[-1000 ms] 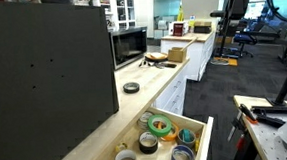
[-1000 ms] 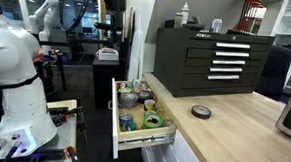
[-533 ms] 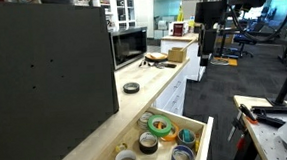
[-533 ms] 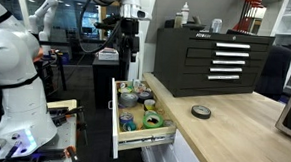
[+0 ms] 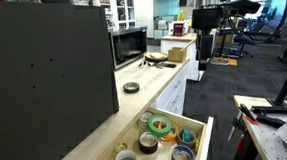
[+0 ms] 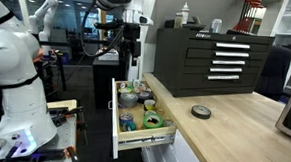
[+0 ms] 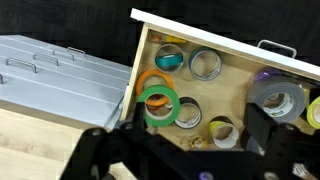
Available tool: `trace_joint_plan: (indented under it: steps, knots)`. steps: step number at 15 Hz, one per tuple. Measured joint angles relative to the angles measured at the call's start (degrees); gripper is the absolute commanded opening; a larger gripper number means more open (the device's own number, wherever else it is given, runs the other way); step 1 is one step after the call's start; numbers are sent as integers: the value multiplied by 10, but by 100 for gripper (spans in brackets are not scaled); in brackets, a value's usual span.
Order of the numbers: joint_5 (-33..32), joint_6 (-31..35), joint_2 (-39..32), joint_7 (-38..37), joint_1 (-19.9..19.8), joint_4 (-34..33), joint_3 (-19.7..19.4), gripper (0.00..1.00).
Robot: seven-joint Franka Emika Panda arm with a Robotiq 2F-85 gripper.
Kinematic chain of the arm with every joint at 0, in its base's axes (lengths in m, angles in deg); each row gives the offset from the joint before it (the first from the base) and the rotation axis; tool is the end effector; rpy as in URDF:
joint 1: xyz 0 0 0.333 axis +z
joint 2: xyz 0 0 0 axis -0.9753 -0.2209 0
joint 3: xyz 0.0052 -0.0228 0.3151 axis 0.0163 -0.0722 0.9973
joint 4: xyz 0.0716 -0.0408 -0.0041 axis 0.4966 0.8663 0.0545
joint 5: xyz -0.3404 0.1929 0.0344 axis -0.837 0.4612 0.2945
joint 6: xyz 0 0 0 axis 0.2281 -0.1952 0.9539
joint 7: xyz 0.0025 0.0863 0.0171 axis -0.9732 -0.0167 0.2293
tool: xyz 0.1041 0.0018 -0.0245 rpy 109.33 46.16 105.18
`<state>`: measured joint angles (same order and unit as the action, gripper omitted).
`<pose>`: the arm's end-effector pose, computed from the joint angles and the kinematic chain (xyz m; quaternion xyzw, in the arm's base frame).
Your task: Remove the green tape from the open drawer and place it on the countertop
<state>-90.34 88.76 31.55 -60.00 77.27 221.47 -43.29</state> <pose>0.3911 0.0285 0.4328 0.9993 0.0289 -0.0056 0.0214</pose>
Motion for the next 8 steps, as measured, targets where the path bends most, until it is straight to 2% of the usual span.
trace_joint_plan:
  steps: [3, 8]
  knots:
    - [-7, 7, -9, -2, -1, 1, 0, 100]
    - [-26, 95, -71, -3, -3, 3, -7, 100]
